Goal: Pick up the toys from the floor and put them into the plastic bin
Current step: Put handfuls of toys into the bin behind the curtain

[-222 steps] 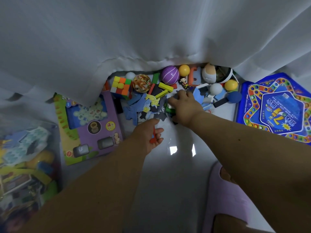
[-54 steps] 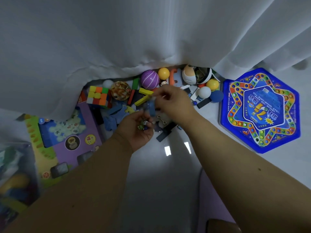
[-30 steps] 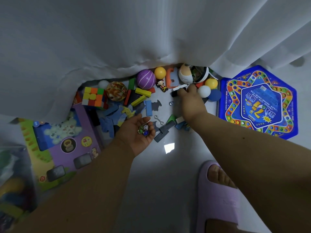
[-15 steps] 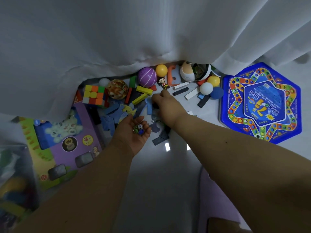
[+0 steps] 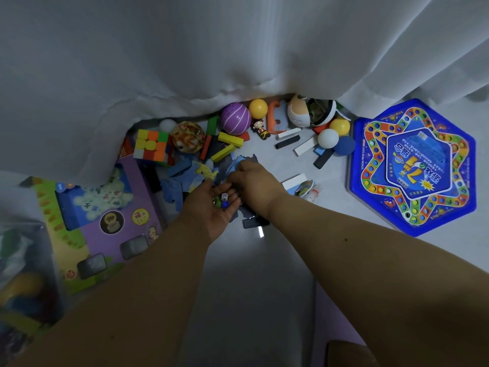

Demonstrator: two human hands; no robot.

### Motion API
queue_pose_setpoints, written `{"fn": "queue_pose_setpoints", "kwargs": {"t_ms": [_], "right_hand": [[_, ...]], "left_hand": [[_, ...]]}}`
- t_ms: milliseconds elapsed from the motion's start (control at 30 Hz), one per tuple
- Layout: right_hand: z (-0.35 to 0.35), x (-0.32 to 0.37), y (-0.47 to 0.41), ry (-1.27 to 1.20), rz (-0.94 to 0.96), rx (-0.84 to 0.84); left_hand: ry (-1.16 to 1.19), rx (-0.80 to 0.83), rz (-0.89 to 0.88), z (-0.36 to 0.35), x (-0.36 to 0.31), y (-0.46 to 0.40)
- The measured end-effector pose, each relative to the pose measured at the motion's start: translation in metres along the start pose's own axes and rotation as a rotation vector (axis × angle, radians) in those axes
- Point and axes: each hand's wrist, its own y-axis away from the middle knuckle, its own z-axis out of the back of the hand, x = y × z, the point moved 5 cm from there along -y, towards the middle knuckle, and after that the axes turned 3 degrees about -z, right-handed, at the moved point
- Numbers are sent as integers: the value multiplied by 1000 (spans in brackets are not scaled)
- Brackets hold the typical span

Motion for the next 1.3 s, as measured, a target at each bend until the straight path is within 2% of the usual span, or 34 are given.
{"fn": "queue_pose_setpoints", "kwargs": {"t_ms": [100, 167, 233, 333, 400, 467, 533, 567, 633, 667, 733, 900, 1033, 1233, 1300], "right_hand": [[8, -1, -1, -100, -59, -26], [24, -3, 3, -241, -114, -162], [37, 8, 12, -332, -58, -227], [38, 32, 23, -363, 80, -72], [44, 34, 29, -415, 53, -110], [55, 13, 39, -523, -152, -367], [59, -25, 62, -535, -546, -628], [56, -43, 77, -491, -754, -672], [41, -67, 97, -375, -1018, -526], [32, -72, 102, -345, -1051, -415], [19, -71, 99, -325, -997, -281], [17, -62, 72, -254, -840, -223], [25, -64, 57, -201, -734, -87], [29, -69, 48, -198, -683, 47], [33, -64, 47, -308, -676, 48]], "left_hand": [[-1, -14, 6, 1, -1, 3], [6, -8, 4, 1, -2, 4], [65, 51, 2, 0, -2, 5], [175, 180, 23, -7, -2, 13], [199, 202, 33, -8, -2, 17], [189, 146, 25, -6, -1, 17], [151, 101, 22, -2, 1, 18], [126, 92, 27, 0, 3, 18], [60, 92, 46, 5, 6, 19], [40, 95, 59, 6, 8, 20], [54, 98, 72, 7, 11, 23], [49, 86, 68, 9, 16, 25], [35, 93, 74, 9, 16, 26], [-7, 84, 74, 9, 11, 30], [-11, 87, 65, 9, 9, 32]]}}
